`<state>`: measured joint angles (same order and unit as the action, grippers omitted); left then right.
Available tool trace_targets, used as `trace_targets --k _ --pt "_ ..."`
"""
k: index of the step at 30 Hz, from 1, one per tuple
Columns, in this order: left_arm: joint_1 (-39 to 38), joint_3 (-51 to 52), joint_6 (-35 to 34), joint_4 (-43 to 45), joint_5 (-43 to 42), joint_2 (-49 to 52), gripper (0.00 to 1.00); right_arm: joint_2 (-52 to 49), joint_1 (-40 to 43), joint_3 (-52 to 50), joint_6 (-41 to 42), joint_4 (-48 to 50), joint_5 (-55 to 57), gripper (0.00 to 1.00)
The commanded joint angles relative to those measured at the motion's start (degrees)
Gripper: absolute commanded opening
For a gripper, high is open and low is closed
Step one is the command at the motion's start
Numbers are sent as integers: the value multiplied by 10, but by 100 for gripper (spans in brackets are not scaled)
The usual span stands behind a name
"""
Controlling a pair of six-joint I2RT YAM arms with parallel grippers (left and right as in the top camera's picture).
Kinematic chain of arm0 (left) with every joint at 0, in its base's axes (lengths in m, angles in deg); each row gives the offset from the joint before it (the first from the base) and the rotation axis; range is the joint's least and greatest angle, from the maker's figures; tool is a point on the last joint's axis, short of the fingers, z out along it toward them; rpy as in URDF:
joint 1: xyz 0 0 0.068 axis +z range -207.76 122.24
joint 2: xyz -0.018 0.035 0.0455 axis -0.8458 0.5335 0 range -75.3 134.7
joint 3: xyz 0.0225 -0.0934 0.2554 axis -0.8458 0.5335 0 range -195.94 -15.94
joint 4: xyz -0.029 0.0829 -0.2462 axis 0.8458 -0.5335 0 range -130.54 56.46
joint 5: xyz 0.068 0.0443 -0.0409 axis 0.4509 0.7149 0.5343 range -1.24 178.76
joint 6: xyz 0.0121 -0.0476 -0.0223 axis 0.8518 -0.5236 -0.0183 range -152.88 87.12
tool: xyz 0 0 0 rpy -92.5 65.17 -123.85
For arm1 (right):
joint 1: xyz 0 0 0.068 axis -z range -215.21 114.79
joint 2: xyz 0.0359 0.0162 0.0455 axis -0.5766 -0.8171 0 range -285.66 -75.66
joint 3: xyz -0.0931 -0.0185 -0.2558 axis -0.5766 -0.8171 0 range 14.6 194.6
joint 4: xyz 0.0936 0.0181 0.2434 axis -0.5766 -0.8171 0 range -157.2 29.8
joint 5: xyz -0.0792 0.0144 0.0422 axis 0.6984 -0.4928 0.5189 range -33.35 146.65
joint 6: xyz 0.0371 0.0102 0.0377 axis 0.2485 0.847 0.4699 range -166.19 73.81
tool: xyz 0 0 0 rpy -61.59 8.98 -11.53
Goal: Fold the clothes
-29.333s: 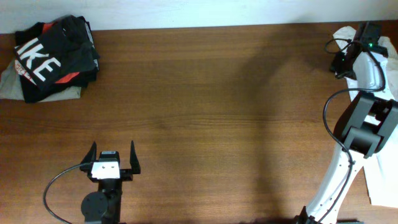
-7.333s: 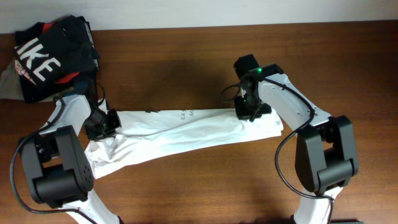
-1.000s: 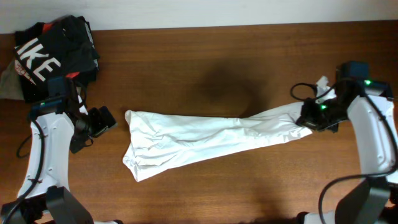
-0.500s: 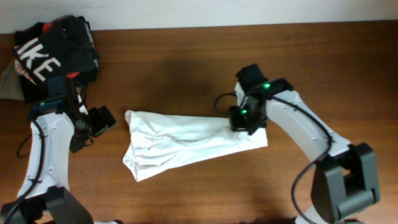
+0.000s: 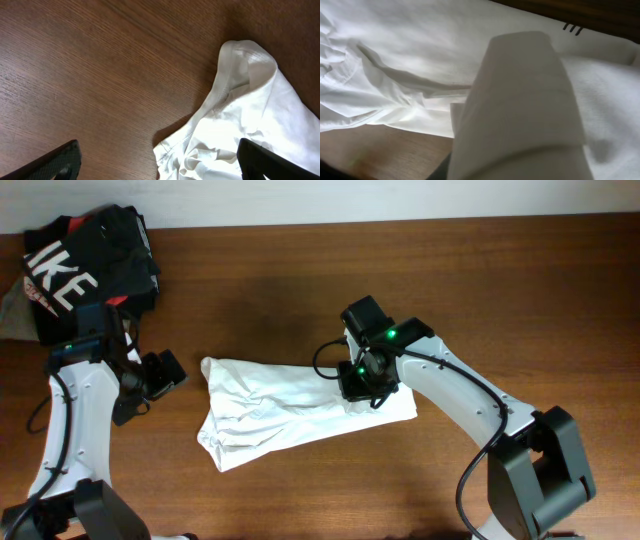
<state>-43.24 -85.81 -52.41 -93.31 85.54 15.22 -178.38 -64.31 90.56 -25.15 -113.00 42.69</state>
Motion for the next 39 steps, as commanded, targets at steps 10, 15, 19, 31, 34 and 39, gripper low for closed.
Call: trace_targets --k 10,15,19,31,34,39 --pt "-2 -3 1 1 -5 -4 99 1 -16 14 6 8 -19 69" --pt "-2 -2 1 1 -5 -4 99 1 71 76 -37 -74 -10 51" --pt "-2 -2 1 1 -5 -4 99 -2 92 43 -66 -78 -23 16" --pt "-2 -2 1 2 -5 -4 99 -95 14 -82 -12 95 -123 4" --pt "-2 -2 1 2 -5 -4 99 -93 25 -81 5 86 -120 4" --pt "-2 -2 1 3 -5 -4 99 -13 94 -15 -61 -16 -120 4"
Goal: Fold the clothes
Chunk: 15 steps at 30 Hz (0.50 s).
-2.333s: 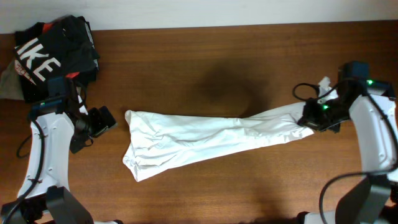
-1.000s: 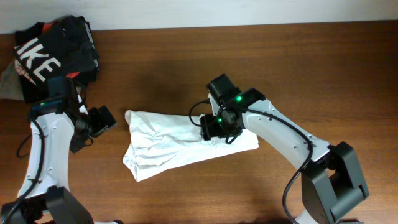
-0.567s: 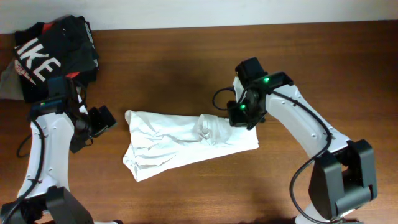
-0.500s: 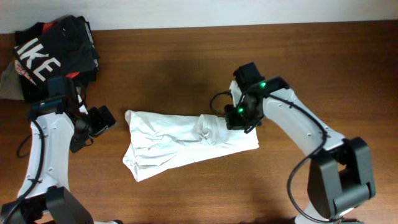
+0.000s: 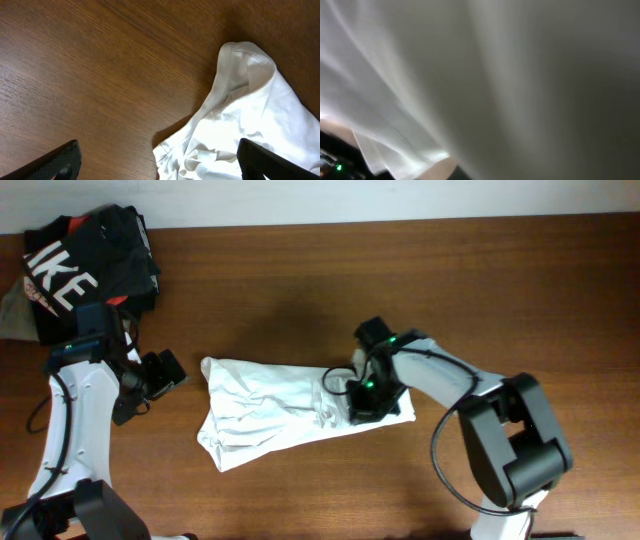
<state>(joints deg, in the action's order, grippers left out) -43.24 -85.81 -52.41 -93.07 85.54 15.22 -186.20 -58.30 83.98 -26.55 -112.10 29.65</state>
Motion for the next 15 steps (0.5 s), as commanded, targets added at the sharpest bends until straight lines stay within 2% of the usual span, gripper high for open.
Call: trace_targets --k 1,2,3,7,10,13,15 --pt "-2 -2 1 1 -5 -4 99 80 49 66 -68 -35 11 8" --pt "-2 -2 1 1 -5 -4 99 97 76 80 -88 -43 11 15" --pt "-2 -2 1 1 -4 -4 99 99 92 82 -90 -43 11 17" --pt "-2 -2 1 1 -5 -4 99 76 155 43 -157 -38 -47 17" --pt "-2 -2 0 1 -5 -4 99 47 179 -10 -212 -2 -142 17" --pt "-3 -2 0 1 -5 -4 99 8 192 -62 -212 69 -189 18" --pt "-3 -2 0 0 -5 -4 99 -35 203 -77 -186 104 -161 18"
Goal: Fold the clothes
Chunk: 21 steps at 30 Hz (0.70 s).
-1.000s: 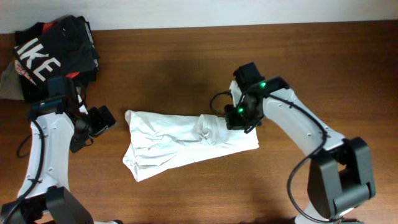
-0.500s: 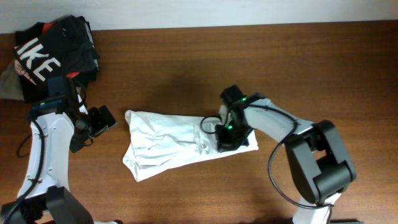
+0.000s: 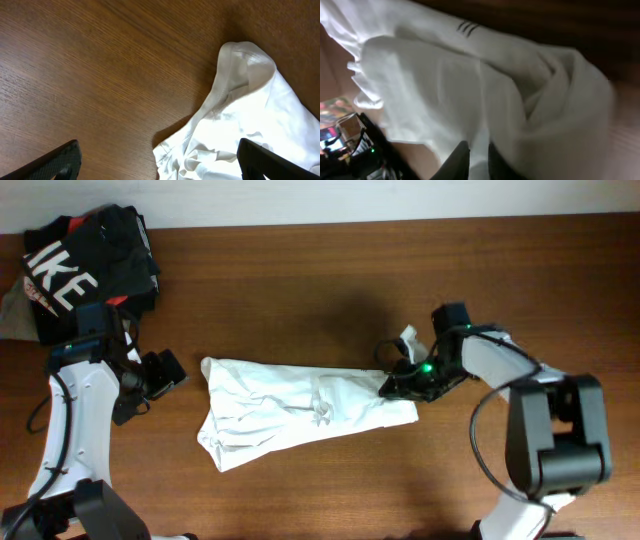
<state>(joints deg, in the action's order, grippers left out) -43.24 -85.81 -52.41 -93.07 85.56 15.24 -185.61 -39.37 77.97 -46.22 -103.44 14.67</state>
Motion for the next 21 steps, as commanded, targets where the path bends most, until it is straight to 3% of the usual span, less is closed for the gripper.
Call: trace_targets --k 1,3,8,12,19,21 --pt "-3 -2 0 0 -5 -4 99 -49 23 -17 38 24 15 18" --pt "-3 -2 0 1 -5 -4 99 -25 73 16 48 -14 17 8" --pt "-3 -2 0 3 -5 -4 99 54 82 103 7 -106 -102 12" --pt "-3 -2 0 3 -5 -4 99 66 34 108 6 -97 -116 23" --pt "-3 -2 0 3 -5 -4 99 8 -80 62 17 -24 -122 24" --pt "-3 -2 0 3 -5 -4 99 -27 -102 43 48 37 -130 24"
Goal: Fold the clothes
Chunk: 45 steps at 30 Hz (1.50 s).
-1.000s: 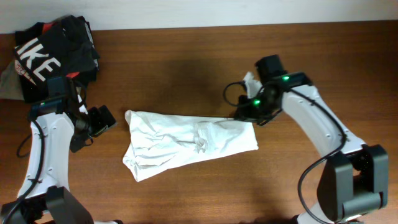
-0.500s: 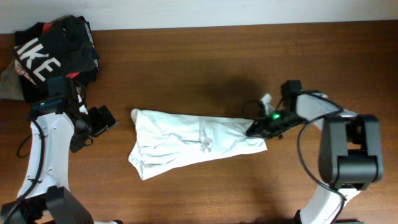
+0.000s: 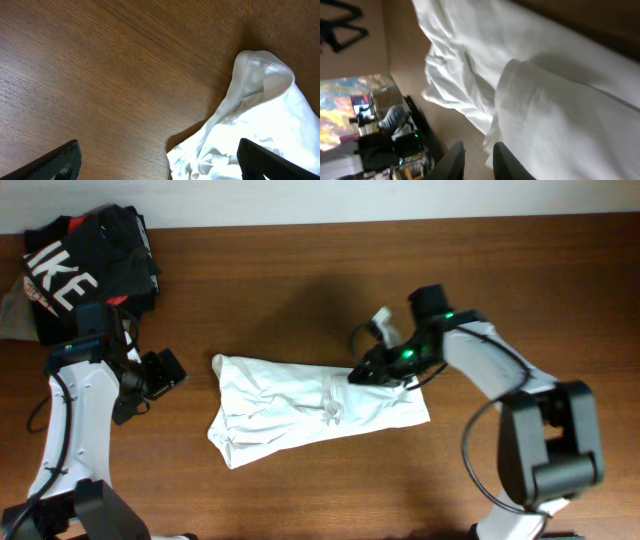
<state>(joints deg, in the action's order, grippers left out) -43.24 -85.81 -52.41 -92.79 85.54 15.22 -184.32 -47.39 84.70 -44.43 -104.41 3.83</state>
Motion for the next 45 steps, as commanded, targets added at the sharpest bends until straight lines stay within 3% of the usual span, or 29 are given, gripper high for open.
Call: trace_targets --k 1,8,13,21,26,30,32,34,36,40,45 --pt "-3 -2 0 0 -5 -4 99 -53 -28 -28 37 69 -21 24" --pt "-3 -2 1 -2 -5 -4 99 -162 -34 -28 127 248 -23 29" --pt "-3 -2 1 -4 -5 -4 99 -117 -23 -9 125 229 -72 25" --pt "-3 -2 1 -4 -5 -2 99 68 -19 -7 99 143 -65 30" --pt "-3 -2 1 -4 -5 -2 99 63 -27 -35 46 37 8 30" --pt "-3 -2 0 -3 -5 -2 99 42 -39 -139 53 124 5 31" --pt "-3 -2 0 -3 -5 -1 99 19 -39 -195 94 203 -15 35" --pt "-3 -2 0 -3 -5 -1 99 -14 -39 -229 147 261 -11 47" --pt "-3 -2 0 -4 -5 -1 99 -63 -38 -240 192 301 -12 47" --pt "-3 -2 1 -4 -5 -1 99 -59 -27 -225 197 300 -19 34" --pt "-3 -2 1 -4 -5 -1 99 79 9 -209 180 228 30 36"
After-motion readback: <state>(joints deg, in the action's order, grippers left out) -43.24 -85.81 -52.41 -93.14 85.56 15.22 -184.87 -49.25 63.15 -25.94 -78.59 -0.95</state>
